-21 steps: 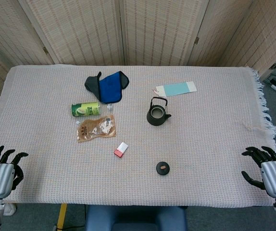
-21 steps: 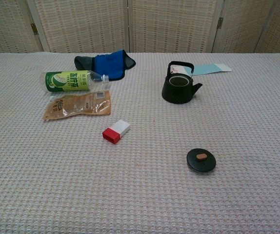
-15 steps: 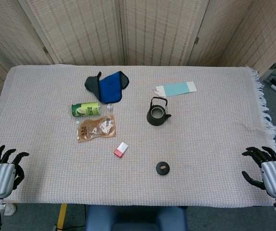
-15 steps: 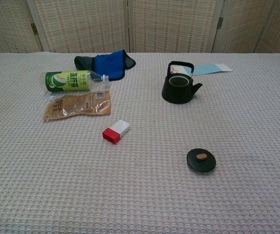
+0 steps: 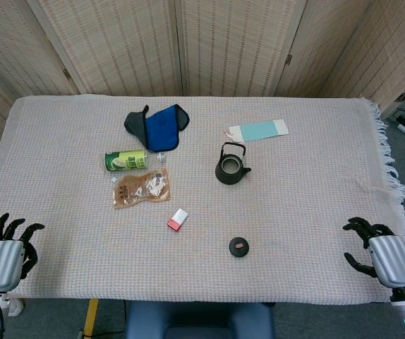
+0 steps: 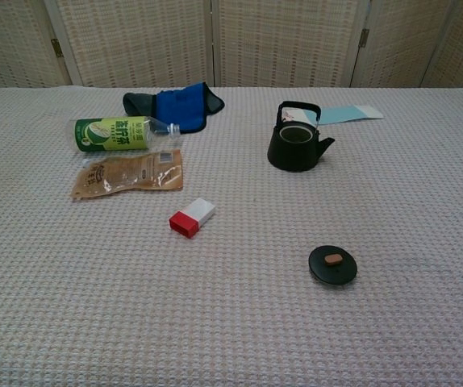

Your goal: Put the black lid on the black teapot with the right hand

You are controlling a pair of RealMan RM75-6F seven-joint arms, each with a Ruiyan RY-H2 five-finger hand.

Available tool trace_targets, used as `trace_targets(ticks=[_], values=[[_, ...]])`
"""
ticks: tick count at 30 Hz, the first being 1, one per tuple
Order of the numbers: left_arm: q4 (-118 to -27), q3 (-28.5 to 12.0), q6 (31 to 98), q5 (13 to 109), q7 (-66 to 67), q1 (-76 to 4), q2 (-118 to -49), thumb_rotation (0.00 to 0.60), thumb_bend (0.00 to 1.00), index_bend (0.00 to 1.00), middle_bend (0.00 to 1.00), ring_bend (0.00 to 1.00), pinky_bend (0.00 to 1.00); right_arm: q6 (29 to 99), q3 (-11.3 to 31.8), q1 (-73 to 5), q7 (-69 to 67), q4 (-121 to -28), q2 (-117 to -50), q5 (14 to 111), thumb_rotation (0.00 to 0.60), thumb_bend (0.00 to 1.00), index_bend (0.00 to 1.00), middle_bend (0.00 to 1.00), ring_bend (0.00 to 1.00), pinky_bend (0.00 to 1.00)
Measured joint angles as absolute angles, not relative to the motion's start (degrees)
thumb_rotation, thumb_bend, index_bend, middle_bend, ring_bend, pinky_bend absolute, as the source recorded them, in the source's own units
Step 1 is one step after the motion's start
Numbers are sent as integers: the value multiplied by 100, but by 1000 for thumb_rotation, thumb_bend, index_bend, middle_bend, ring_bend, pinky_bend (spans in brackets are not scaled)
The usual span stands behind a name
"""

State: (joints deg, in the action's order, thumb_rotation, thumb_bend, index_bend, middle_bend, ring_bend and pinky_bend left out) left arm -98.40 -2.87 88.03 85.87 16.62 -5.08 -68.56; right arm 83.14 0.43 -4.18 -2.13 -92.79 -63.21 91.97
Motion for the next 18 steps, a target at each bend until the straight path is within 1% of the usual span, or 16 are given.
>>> trace_targets(ticks=[1, 4, 7, 13, 18], values=[[-9847, -289, 8804, 8587, 1665, -507, -6855, 600, 339, 300, 181, 163, 47, 8235, 28, -458, -168, -9315, -6318, 9218, 600, 272, 303, 284, 717, 690], [-9858, -292, 8819, 8601, 1668, -503, -6848, 600, 338, 300, 181, 163, 47, 7917, -21, -635, -12, -9490, -6310, 9306, 600, 271, 281, 284, 781, 746], [-9850, -291, 8832, 8595, 1642, -486, -6840, 600, 339, 300, 181, 163, 47, 7582, -52, -864, 112, -9693, -6325, 9406, 600, 271, 254, 277, 818, 787], [-9820, -284, 8862, 8592, 1579, -453, -6822, 600, 339, 300, 181, 163, 47, 6784, -75, -1305, 577, -9992, -6429, 9409, 600, 271, 187, 266, 867, 831], [-9778, -287, 8870, 8571, 1530, -432, -6809, 600, 339, 301, 181, 163, 47, 5992, 6, -1774, 1194, -10270, -6638, 9086, 600, 272, 172, 264, 877, 835]])
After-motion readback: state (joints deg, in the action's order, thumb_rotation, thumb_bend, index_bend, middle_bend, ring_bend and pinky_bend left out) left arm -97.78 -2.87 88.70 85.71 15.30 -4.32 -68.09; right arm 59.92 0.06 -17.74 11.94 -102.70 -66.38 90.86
